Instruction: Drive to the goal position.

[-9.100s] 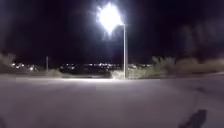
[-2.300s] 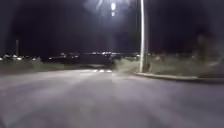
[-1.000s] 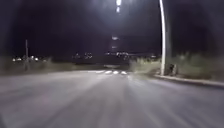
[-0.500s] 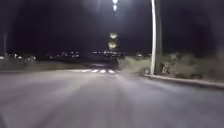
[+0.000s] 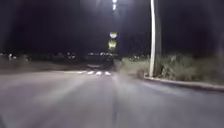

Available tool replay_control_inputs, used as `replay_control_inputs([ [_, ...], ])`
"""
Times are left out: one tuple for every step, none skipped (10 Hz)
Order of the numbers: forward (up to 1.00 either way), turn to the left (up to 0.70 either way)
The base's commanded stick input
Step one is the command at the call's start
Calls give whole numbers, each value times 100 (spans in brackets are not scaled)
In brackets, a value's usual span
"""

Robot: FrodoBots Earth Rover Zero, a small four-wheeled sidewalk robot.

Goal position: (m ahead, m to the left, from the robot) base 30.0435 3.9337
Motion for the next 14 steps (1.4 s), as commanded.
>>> replay_control_inputs([
  [70,0],
  [70,0],
  [70,0],
  [70,0],
  [70,0],
  [70,0],
  [70,0],
  [70,0],
  [70,0],
  [70,0],
  [70,0],
  [70,0],
  [70,0],
  [70,27],
])
